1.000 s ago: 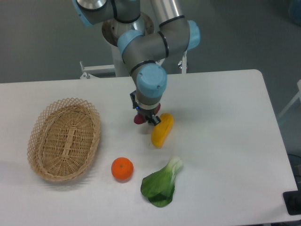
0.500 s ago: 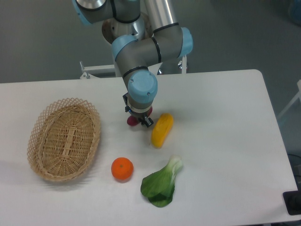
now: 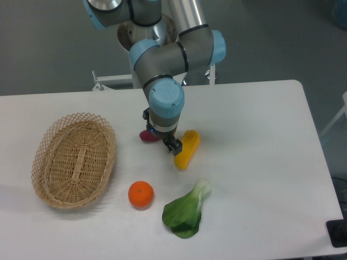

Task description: Place the sweet potato on the table

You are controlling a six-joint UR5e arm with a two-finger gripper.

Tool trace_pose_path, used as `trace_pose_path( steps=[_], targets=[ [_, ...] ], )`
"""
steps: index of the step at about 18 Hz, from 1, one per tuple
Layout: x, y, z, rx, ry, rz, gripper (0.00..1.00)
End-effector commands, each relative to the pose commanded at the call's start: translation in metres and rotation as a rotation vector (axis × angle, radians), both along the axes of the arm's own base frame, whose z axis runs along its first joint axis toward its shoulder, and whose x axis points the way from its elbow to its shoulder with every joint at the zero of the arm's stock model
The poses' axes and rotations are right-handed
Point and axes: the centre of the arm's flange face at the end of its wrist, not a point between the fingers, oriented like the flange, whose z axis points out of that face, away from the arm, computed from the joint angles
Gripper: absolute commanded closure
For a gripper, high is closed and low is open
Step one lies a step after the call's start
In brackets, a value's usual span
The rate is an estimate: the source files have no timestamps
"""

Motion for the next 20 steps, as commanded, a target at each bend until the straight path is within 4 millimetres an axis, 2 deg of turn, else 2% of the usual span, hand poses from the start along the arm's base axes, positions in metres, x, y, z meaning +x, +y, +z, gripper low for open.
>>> trace_pose_path(
  steps=[4,9,12,13,16,20],
  targets=[
    [-0.04,-0.006,0.028,0.042,0.039,0.054,0.0],
    [-0.086,-0.004,0.05,0.078,0.083,0.086,0.0],
    [-0.119,0.0,0.05,0.088,0.099,0.113,0.0],
    [-0.137,-0.001,0.048,0.089,0.102,0.135,0.0],
    [-0.193,-0.025,0.051,0.103,0.121,0.2,0.0],
    [-0.24,-0.045,0.052,0.1,0.132,0.205,0.0]
  ],
)
